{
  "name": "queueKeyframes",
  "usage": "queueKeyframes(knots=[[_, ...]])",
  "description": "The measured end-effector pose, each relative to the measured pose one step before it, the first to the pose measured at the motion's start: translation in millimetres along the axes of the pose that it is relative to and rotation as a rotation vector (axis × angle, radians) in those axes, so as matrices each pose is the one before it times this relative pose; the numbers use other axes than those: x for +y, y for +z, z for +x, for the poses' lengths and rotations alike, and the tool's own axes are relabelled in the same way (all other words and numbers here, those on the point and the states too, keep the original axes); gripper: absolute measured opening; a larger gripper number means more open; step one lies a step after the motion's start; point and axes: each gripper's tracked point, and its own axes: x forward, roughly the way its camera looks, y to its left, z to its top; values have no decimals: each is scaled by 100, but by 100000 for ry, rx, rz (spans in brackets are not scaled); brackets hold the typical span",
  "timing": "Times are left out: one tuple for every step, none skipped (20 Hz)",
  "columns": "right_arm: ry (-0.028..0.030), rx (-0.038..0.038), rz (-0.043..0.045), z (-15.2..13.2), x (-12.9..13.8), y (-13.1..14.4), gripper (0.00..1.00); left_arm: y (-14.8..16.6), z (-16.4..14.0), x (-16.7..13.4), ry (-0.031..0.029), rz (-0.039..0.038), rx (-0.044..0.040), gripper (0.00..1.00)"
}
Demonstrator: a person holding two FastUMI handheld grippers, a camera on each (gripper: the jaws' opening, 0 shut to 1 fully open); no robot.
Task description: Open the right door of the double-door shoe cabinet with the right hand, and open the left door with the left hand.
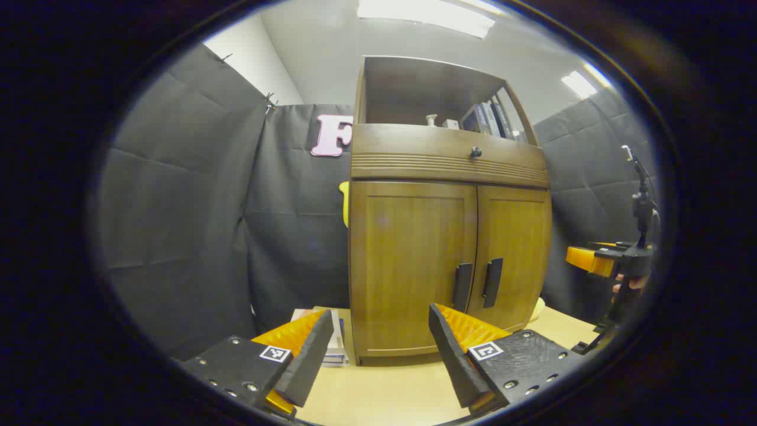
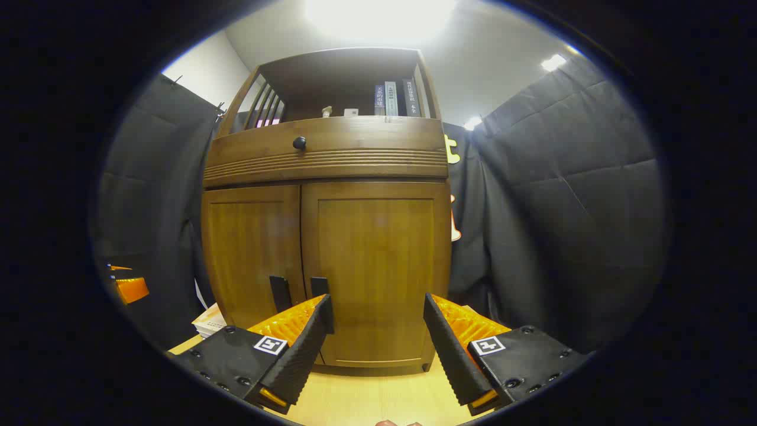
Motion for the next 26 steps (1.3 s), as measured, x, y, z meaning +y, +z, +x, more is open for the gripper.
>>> queueKeyframes(knots=[[568, -164, -624, 128, 352, 240, 96, -43, -62, -23, 296, -1375, 31, 94], [418, -71, -571, 160, 211, 118, 97, -301, -11, -55, -84, -1490, 210, 95], [464, 144, -137, 94, 192, 100, 96, -207, 17, 40, 113, -972, 377, 95], [476, 225, 137, 35, 183, 86, 96, -126, -248, 93, 610, -420, 50, 94], [147, 294, 343, -65, 128, 0, 96, -18, -82, 72, 635, -109, -87, 93], [32, 123, 424, -129, 74, -4, 96, -118, -260, -13, 456, -37, -72, 93], [33, 62, 126, -106, 107, 35, 96, -36, -90, 8, 390, 24, 127, 93], [-228, 391, -112, -42, -38, -130, 96, -110, -63, 44, 465, -65, 216, 93], [-127, 299, -89, -123, -86, -90, 96, -23, 3, 4, 278, -510, 482, 94], [-167, 481, 27, -81, -83, -182, 96, -186, -99, -68, 119, -1076, 433, 93], [-259, 461, 184, -123, -103, -84, 96, -35, -26, -24, -26, -1213, -151, 94], [-345, 560, 195, -36, -100, -209, 96, -173, -26, -22, -162, -770, -164, 93], [-113, 587, 359, 6, -41, -113, 96, -121, 18, -19, -261, -170, 73, 95], [-43, 476, 433, 14, -22, -168, 96, -47, 1, -24, -1, 207, 243, 95], [-21, 546, 532, 89, 48, -34, 96, -62, 0, -52, 81, 247, 312, 95], [14, 459, 493, 114, 2, -157, 96, 5, -21, -39, 33, 11, 280, 95], [-34, 512, 417, 180, 33, -51, 96, -27, -21, -32, -80, -246, 314, 95], [460, 748, 274, 199, 177, -161, 96, -132, 40, -32, -74, -402, 388, 95], [586, 790, 86, 199, 178, -46, 96, -29, -33, 46, 169, -314, 439, 95], [485, 468, 64, 137, 82, -61, 96, -74, -45, -26, 362, -291, 415, 95], [499, 78, -6, 190, 163, 171, 96, -27, 19, -41, 328, -308, 301, 95], [559, -167, -139, 309, 152, 130, 97, -63, -43, -32, 359, -333, 207, 95], [311, -230, -85, 428, 157, 243, 97, -19, -25, 12, 373, -339, 213, 95], [404, -286, 19, 616, 217, 226, 96, -101, -34, -20, 541, -358, 276, 95], [107, 209, 19, 624, 197, 273, 96, -2, -71, 0, 495, -349, 472, 95], [-68, 603, 101, 462, 59, -56, 96, -147, -47, -69, 428, -156, 402, 95]])
